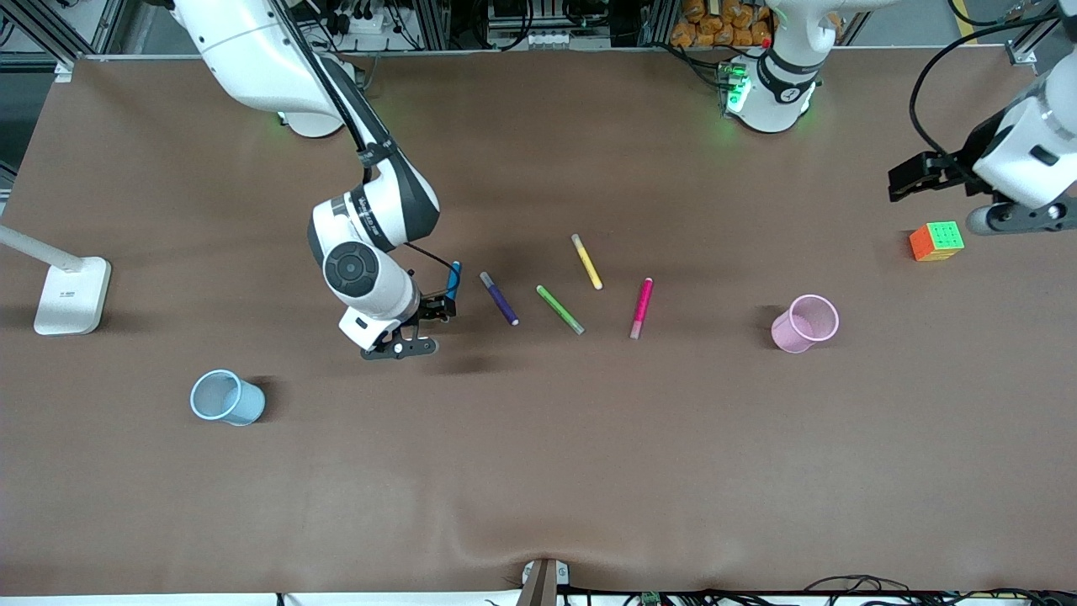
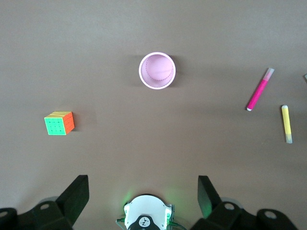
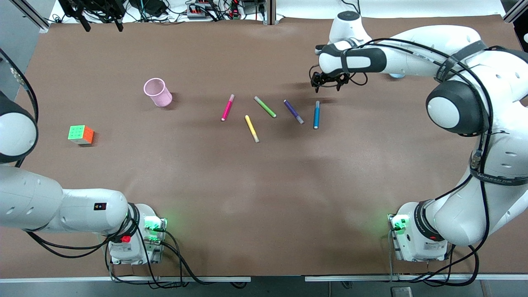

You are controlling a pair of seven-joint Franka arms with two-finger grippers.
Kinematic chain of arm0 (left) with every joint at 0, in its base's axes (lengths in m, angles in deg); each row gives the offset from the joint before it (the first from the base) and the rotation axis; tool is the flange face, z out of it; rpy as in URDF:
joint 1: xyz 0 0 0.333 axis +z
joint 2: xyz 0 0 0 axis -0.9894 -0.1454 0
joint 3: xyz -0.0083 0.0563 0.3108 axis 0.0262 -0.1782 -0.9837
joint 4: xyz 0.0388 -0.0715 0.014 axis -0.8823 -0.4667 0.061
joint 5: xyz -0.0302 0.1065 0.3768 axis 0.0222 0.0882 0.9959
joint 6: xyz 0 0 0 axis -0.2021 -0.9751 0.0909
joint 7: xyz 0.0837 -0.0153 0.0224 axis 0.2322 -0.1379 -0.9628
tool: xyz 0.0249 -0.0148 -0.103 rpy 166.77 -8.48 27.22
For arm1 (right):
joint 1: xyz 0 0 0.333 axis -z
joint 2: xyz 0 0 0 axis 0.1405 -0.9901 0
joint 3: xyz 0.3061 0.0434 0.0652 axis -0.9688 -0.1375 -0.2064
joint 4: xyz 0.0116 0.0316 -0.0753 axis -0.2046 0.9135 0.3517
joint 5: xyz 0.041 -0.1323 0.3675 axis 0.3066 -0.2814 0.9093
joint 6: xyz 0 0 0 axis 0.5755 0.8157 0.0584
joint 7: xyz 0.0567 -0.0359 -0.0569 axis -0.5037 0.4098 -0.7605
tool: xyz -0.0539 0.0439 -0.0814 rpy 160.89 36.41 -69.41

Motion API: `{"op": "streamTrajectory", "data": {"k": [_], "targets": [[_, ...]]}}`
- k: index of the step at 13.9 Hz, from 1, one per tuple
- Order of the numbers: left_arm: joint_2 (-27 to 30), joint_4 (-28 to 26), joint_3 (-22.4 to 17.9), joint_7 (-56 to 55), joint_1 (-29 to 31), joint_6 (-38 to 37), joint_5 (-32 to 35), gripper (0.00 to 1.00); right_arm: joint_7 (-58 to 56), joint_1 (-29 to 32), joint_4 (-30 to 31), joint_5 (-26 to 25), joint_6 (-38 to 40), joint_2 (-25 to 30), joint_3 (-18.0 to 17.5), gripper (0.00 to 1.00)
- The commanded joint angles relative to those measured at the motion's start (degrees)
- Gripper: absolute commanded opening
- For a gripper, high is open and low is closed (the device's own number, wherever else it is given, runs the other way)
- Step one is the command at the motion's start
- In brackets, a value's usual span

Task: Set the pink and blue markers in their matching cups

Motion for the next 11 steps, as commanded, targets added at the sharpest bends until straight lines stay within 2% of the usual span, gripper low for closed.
{"op": "streamTrajectory", "data": {"k": [1,6,11], "targets": [[-2.0,1.8,0.1,0.2,-1.2,-0.5,-0.3,1.0,3.1,-2.2,4.2,0.0,-5.6,0.3,0.6,1.0],[-4.9,1.9,0.6,-0.1,-2.7,-0.4,-0.4,1.0,7.0,-5.6,5.2,0.1,-7.5,-0.7,0.6,1.0],[-5.9,2.0,0.8,-0.1,-3.3,-0.1,-0.3,1.0,7.1,-5.8,5.2,0.1,-7.8,-1.3,0.6,1.0]]}}
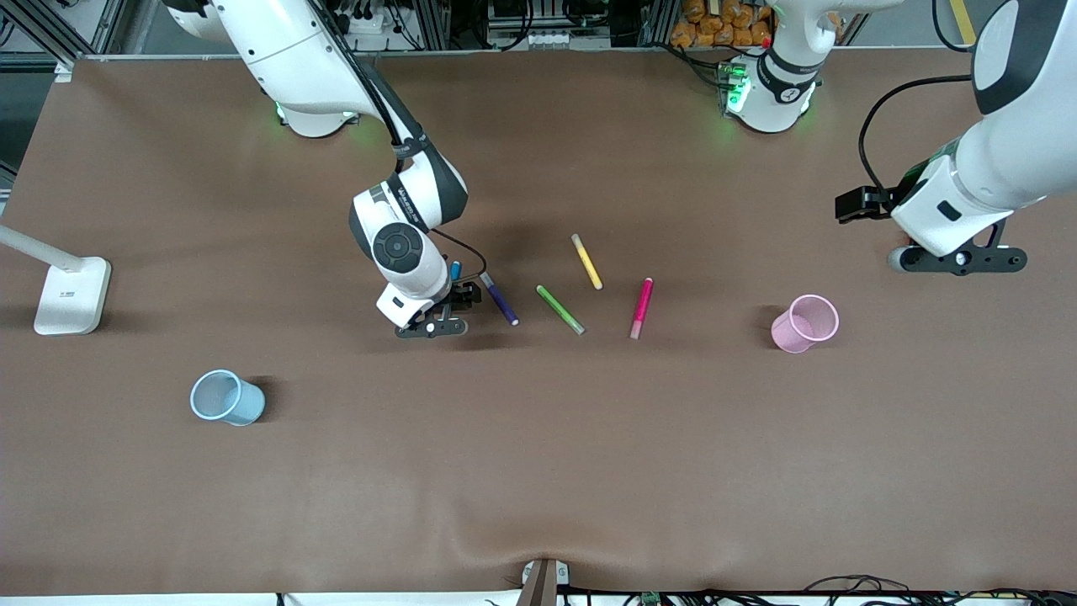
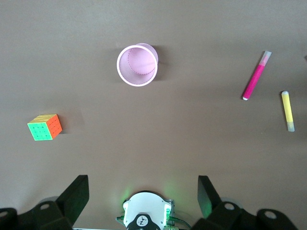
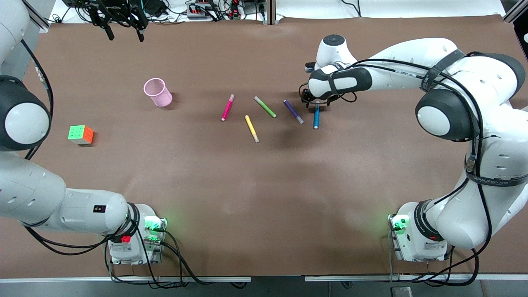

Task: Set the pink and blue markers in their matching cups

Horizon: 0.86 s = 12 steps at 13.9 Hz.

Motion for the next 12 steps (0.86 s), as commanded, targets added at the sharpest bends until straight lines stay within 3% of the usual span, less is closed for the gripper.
{"op": "streamTrajectory", "data": {"k": [1,3,8,9,10,11,12], "targets": [[-0.9,1.7,0.1,-0.1,0.0,-0.2,-0.2,1.0,0.9,-0.5,0.3,0.1,-0.7,-0.5,0.5,1.0],[-1.2,2.0,0.1,-0.1,0.1,-0.2,-0.2,1.0,1.2,-0.4,0.3,0.1,-1.0,-0.8,0.5,1.0],[-2.1,2.6,0.0,-0.1,0.1,0.1,-0.1,1.0,3.2,-0.6,0.4,0.3,-1.1,-1.8,0.4,0.75],[-2.6,3.0,0.0,-0.1,0.1,0.1,-0.1,1.0,3.2,-0.6,0.3,0.3,-1.2,-1.9,0.4,0.55],[-3.0,3.6,0.0,-0.1,0.1,0.1,-0.1,1.0,3.2,-0.4,0.3,0.3,-1.2,-1.9,0.4,0.23],[-3.2,3.7,0.0,-0.1,0.1,0.1,-0.1,1.0,3.2,-0.3,0.3,0.6,-1.2,-1.9,0.4,0.0],[-3.9,3.9,0.0,-0.1,0.1,0.1,-0.2,1.0,3.3,-0.2,0.3,0.6,-1.2,-1.9,0.4,0.0]]}}
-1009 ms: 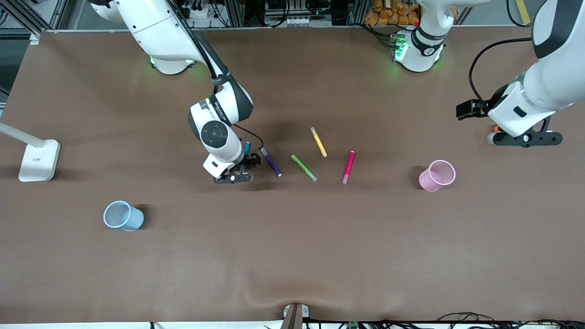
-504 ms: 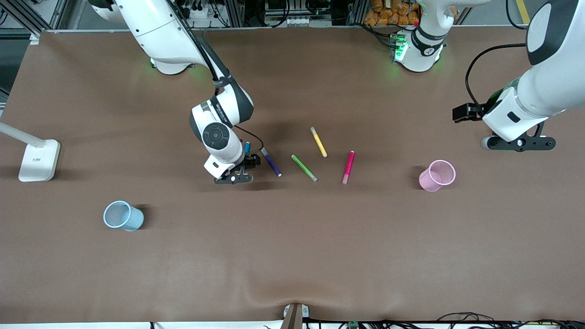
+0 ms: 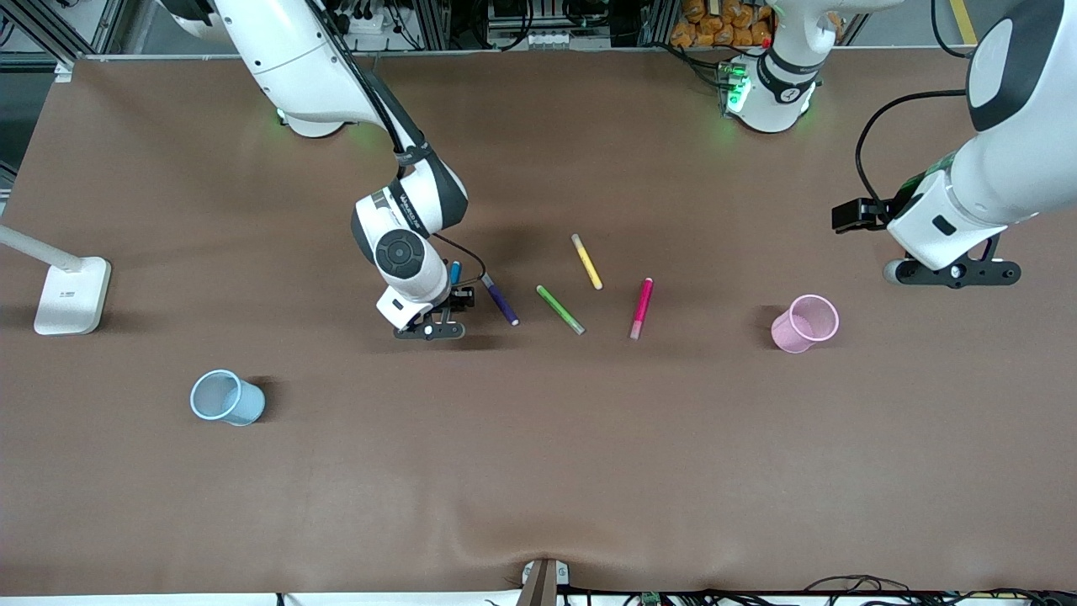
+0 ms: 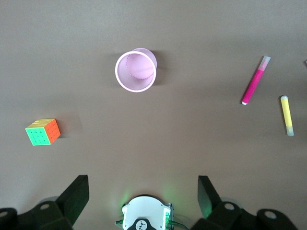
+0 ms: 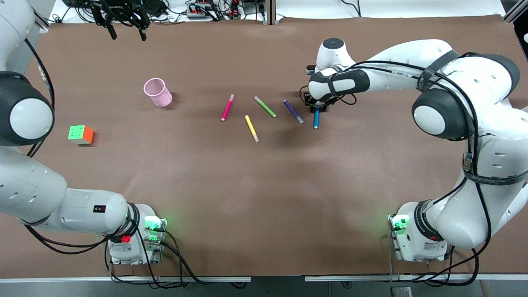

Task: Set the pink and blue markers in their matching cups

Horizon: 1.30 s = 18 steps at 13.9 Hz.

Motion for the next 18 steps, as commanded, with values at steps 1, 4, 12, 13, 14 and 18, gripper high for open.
{"op": "streamTrajectory", "data": {"k": [1,4,12,13,14,18], "targets": [[-2.5,2.8,0.1,-0.1,0.0,-0.6,-0.2,1.0,0.9,-0.1,0.4,0.6,-0.4,-0.5,0.2,0.0],[-4.9,4.2,0.2,-0.1,-0.1,-0.4,-0.2,1.0,0.8,0.1,0.3,0.6,0.0,0.4,0.2,0.0],[-9.5,4.5,0.2,-1.6,-4.5,1.6,-0.1,1.0,-1.4,1.5,-0.2,0.3,2.5,5.7,0.6,0.0],[-10.1,4.5,0.2,-1.7,-4.8,2.0,0.0,1.0,-3.0,2.1,-0.2,0.3,2.5,6.3,0.6,0.0],[-11.0,4.5,0.2,-1.7,-5.9,2.8,0.0,1.0,-5.0,3.0,-0.2,0.3,2.6,6.8,0.6,0.0],[-14.7,4.5,0.1,-1.8,-9.1,5.5,0.2,1.0,-14.6,6.2,-1.4,0.4,4.6,10.1,0.6,0.0]]}}
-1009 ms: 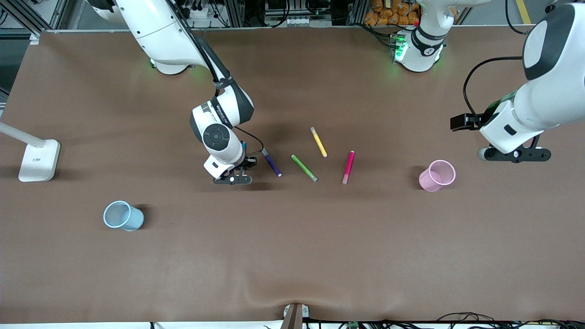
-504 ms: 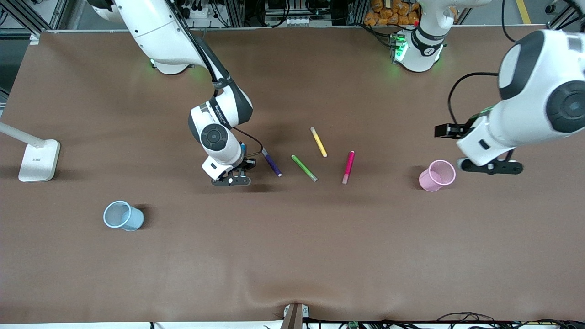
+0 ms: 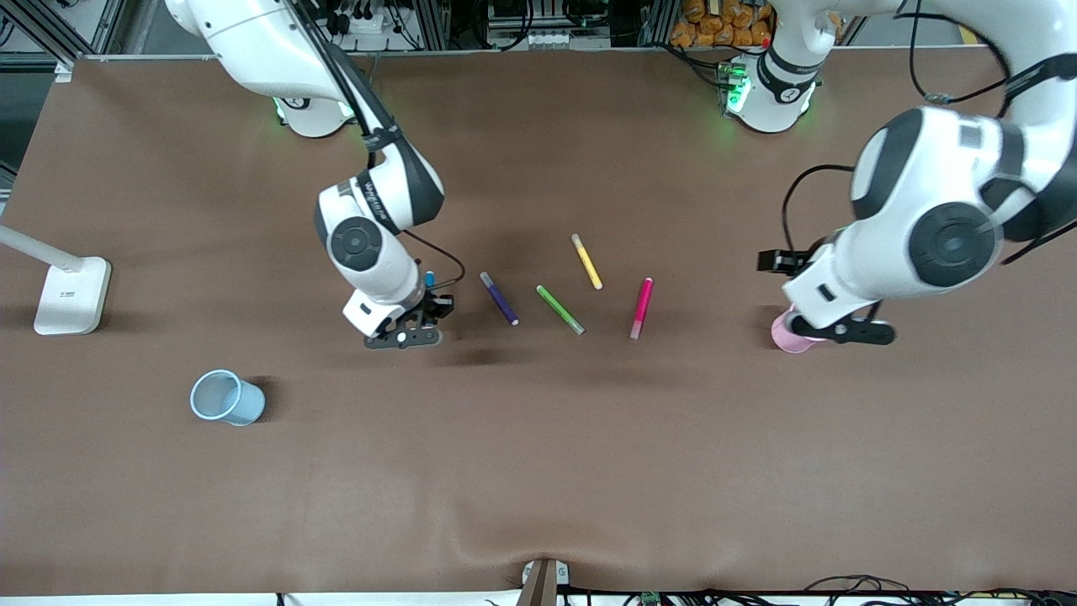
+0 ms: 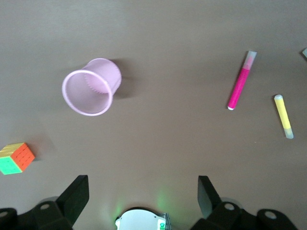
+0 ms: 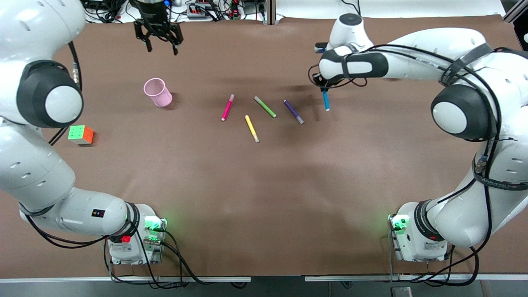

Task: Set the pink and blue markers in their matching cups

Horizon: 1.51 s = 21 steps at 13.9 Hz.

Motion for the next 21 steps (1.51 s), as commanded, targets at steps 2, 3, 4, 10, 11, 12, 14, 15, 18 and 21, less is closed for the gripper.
{"op": "streamTrajectory", "data": {"k": [2,3,4,10,11,12,14,15,18,21], "targets": [[-4.2,1.6,0.0,-0.6,-3.4,5.0,0.3,1.0,-10.5,4.7,-2.5,0.4,4.7,3.9,-0.7,0.0],[-5.4,1.6,0.0,-0.7,-4.6,6.3,0.3,1.0,-13.5,6.0,-3.9,0.4,5.5,4.3,-0.7,0.0],[-6.2,1.6,0.0,-0.7,-5.8,7.8,0.3,1.0,-16.6,7.6,-5.4,0.4,6.1,4.5,-0.7,0.0],[-11.2,1.5,0.0,0.1,-10.8,11.2,0.1,0.85,-30.5,16.9,-9.8,0.8,6.2,5.8,-0.8,0.0],[-12.2,1.6,0.0,0.2,-12.0,11.2,0.1,0.85,-31.3,18.2,-9.8,0.9,6.1,6.3,-0.8,0.0],[-13.5,1.7,0.0,0.3,-12.8,11.7,0.3,0.84,-31.8,19.4,-9.7,0.9,5.9,6.7,-0.8,0.0],[-15.6,1.8,-0.1,2.1,-13.6,14.6,0.4,0.85,-33.2,22.0,-9.4,1.0,5.0,7.5,-0.9,0.0],[-16.4,1.8,-0.1,2.9,-13.9,15.0,0.4,0.85,-34.2,22.8,-9.0,1.0,4.0,8.1,-0.9,0.0],[-18.7,1.8,-0.1,3.1,-14.5,16.8,0.5,0.76,-39.0,25.1,-5.5,1.1,-1.2,10.0,-1.0,0.0],[-20.5,1.8,-0.1,3.1,-15.1,17.7,0.6,0.56,-45.7,26.2,-0.2,5.6,-6.3,12.6,-0.9,0.0]]}}
